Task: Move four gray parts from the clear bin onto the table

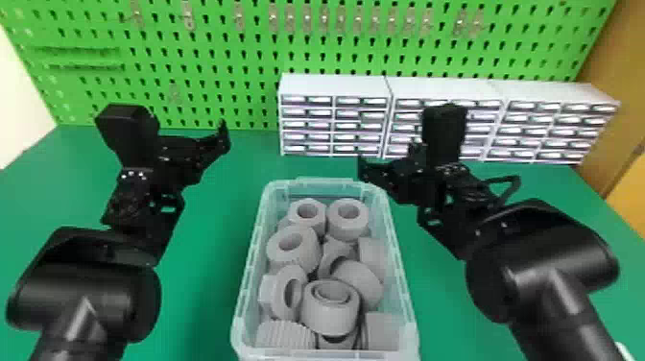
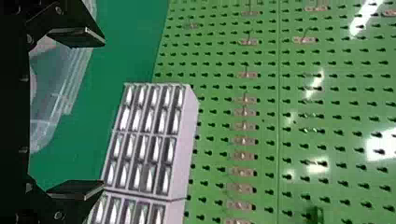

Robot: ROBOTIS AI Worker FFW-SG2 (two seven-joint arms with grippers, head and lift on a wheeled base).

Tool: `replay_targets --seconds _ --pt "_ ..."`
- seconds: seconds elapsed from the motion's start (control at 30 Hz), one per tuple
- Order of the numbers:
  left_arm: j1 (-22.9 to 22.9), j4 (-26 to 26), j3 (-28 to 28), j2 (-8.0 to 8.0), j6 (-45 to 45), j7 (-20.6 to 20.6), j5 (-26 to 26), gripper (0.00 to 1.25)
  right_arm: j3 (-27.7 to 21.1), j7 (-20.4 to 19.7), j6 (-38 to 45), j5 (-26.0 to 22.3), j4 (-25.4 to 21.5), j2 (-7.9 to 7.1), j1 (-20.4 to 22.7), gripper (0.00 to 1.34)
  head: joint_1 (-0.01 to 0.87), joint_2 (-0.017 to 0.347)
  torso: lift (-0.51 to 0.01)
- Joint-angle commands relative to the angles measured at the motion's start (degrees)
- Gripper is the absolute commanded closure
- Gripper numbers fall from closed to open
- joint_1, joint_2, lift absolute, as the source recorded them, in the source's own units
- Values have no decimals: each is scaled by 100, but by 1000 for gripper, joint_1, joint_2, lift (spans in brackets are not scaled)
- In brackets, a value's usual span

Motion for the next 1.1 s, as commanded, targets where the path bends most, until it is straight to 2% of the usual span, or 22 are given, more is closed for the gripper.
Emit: replay_targets --seconds 0.0,0.13,0.43,0.67,0.83,1.0,1.07 --pt "-2 -4 1 0 0 3 1 -2 217 68 463 -92 1 -13 -192 214 686 26 -50" --pt "7 5 1 0 9 -6 1 -2 357 182 894 -224 -17 -4 -341 214 686 26 -50" --pt "42 -4 27 9 26 -6 10 -2 709 156 1808 -294 -386 -4 -561 213 686 26 -50" --pt "86 -39 89 9 26 -15 10 -2 946 -398 2441 -637 -799 -66 -544 213 686 26 -50" --pt "86 -39 89 0 26 -15 10 -2 876 -503 2915 -989 -887 -154 -500 213 686 26 -50" --pt "77 -39 80 0 26 -15 10 -2 823 -512 3293 -989 -1036 -198 -429 213 686 26 -50" --pt "77 -39 89 0 26 -15 10 -2 841 -653 3372 -971 -1133 -207 -377 214 686 26 -50"
